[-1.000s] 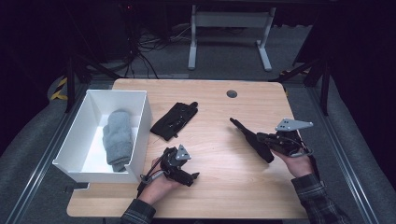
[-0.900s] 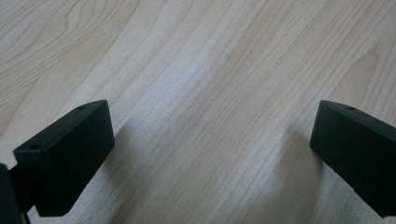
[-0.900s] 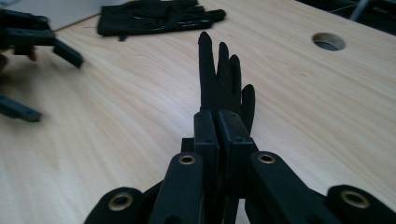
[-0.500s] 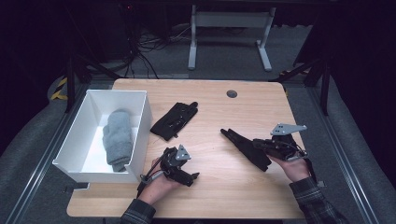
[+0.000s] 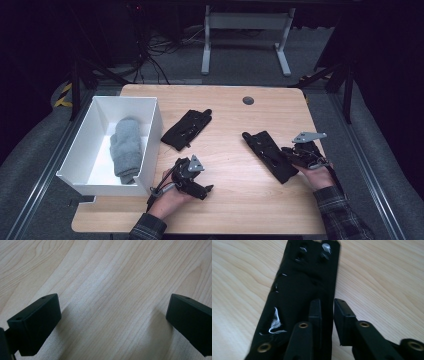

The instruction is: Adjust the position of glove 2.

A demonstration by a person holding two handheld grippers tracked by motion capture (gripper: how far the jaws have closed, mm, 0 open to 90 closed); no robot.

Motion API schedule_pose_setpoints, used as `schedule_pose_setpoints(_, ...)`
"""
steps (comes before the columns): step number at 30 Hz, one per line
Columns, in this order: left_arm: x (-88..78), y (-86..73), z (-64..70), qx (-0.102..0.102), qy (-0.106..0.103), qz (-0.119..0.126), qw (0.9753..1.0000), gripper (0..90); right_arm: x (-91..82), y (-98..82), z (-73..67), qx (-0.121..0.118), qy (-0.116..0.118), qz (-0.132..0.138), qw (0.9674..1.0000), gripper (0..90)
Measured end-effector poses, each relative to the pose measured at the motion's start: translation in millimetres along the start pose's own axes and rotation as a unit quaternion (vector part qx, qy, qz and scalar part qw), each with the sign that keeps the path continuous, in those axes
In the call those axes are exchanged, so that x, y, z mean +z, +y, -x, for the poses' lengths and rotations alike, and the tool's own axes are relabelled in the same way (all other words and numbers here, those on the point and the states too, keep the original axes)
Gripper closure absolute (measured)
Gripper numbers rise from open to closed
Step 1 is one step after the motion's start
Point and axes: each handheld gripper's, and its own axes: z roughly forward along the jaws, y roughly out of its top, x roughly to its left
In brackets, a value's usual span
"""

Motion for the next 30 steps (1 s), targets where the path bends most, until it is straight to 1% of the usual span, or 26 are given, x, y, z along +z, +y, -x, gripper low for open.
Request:
schedule_pose_setpoints(2,0.1,0.5,0.0,-0.002,-0.001,-0.001,1.0,0.2,-0.2,-3.3,6.0,0.006,-0.008,-0.005,0.9999,73.9)
schedule_pose_setpoints(3,-0.6,1.5,-0.2,-0.004,0.001,-0.005,1.0,0.8,-1.6,-4.4,8.0,0.008,-0.012,-0.005,0.9999,72.8)
schedule_pose_setpoints(4,-1.7,3.1,-0.3,-0.009,0.006,-0.009,0.9999,2.7,-3.8,-5.4,9.7,0.01,-0.011,-0.001,0.9999,73.5)
schedule_pose_setpoints(5,-3.2,5.2,-0.5,-0.014,0.01,-0.013,0.9998,6.3,-5.9,-5.9,10.2,0.01,-0.009,0.002,0.9999,75.2)
schedule_pose_setpoints(7,-5.9,8.3,-1.7,-0.017,0.031,-0.009,0.9993,15.9,-9.5,-6.6,9.1,0.007,-0.003,0.007,0.9999,82.0)
schedule_pose_setpoints(8,-6.9,9.6,-2.5,-0.021,0.037,-0.011,0.999,18.3,-10.1,-6.8,7.7,0.004,0.002,0.009,0.9999,83.4)
schedule_pose_setpoints(9,-7.4,11.5,-4.0,-0.033,0.043,-0.01,0.9985,23.8,-10.3,-6.8,6.2,0.001,0.003,0.009,1.0,84.1)
schedule_pose_setpoints(11,-8.4,17.4,-9.4,-0.051,0.044,0.002,0.9977,35.5,-9.9,-6.9,2.9,-0.003,0.011,0.008,0.9999,87.2)
schedule_pose_setpoints(12,-9.1,21.2,-12.1,-0.055,0.051,-0.001,0.9972,45.4,-9.4,-7.2,1.2,-0.005,0.015,0.009,0.9998,88.0)
schedule_pose_setpoints(13,-9.5,24.8,-14.8,-0.057,0.058,0.001,0.9966,52.8,-9.2,-7.4,0.0,-0.006,0.019,0.009,0.9998,89.0)
schedule_pose_setpoints(14,-9.5,24.8,-14.8,-0.057,0.058,0.001,0.9966,58.5,-9.2,-7.4,0.0,-0.006,0.019,0.009,0.9998,89.0)
schedule_pose_setpoints(15,-9.7,29.7,-20.2,-0.067,0.067,0.001,0.9955,58.5,-8.9,-7.7,-1.0,-0.007,0.023,0.007,0.9997,89.7)
schedule_pose_setpoints(16,-9.6,32.8,-23.6,-0.075,0.071,-0.002,0.9946,68.2,-8.9,-7.8,-2.8,-0.009,0.024,0.005,0.9997,90.0)
schedule_pose_setpoints(17,-8.8,36.3,-27.2,-0.082,0.082,-0.005,0.9932,73.3,-8.6,-7.9,-3.5,-0.011,0.028,0.006,0.9995,90.0)
schedule_pose_setpoints(18,-8.1,39.1,-30.6,-0.086,0.086,-0.007,0.9925,81.1,-8.3,-7.7,-4.6,-0.011,0.031,0.004,0.9994,90.0)
schedule_pose_setpoints(19,-7.6,42.3,-35.0,-0.092,0.09,-0.01,0.9916,85.8,-8.0,-7.7,-5.5,-0.012,0.033,0.004,0.9994,90.0)
schedule_pose_setpoints(20,-7.6,42.3,-35.0,-0.092,0.09,-0.01,0.9916,90.0,-8.0,-7.7,-5.5,-0.012,0.033,0.004,0.9994,90.0)
schedule_pose_setpoints(21,-6.7,45.5,-39.3,-0.096,0.1,-0.011,0.9902,90.0,-7.5,-7.7,-6.3,-0.014,0.038,0.003,0.9992,90.0)
schedule_pose_setpoints(22,-6.4,47.9,-43.0,-0.101,0.101,-0.01,0.9897,90.0,-6.9,-7.8,-7.1,-0.015,0.042,0.002,0.999,90.0)
schedule_pose_setpoints(24,-6.3,52.7,-49.2,-0.107,0.11,-0.008,0.9882,90.0,-6.7,-8.0,-8.1,-0.019,0.045,0.001,0.9988,90.0)
schedule_pose_setpoints(26,-5.1,57.1,-56.1,-0.112,0.118,-0.007,0.9866,90.0,-7.1,-8.8,-8.1,-0.018,0.053,0.002,0.9984,90.0)
schedule_pose_setpoints(27,-3.7,60.2,-60.5,-0.116,0.125,-0.008,0.9853,90.0,-7.5,-9.9,-8.3,-0.018,0.055,0.001,0.9983,90.0)
schedule_pose_setpoints(28,-2.4,62.3,-64.3,-0.123,0.129,-0.002,0.984,90.0,-7.8,-11.6,-8.4,-0.019,0.059,-0.001,0.9981,90.0)
schedule_pose_setpoints(29,-1.3,64.0,-67.4,-0.129,0.131,-0.002,0.983,90.0,-8.1,-13.0,-8.4,-0.019,0.06,-0.003,0.998,90.0)
schedule_pose_setpoints(30,1.0,67.0,-72.9,-0.13,0.141,-0.007,0.9815,90.0,-8.5,-14.1,-8.6,-0.019,0.061,-0.003,0.998,90.0)
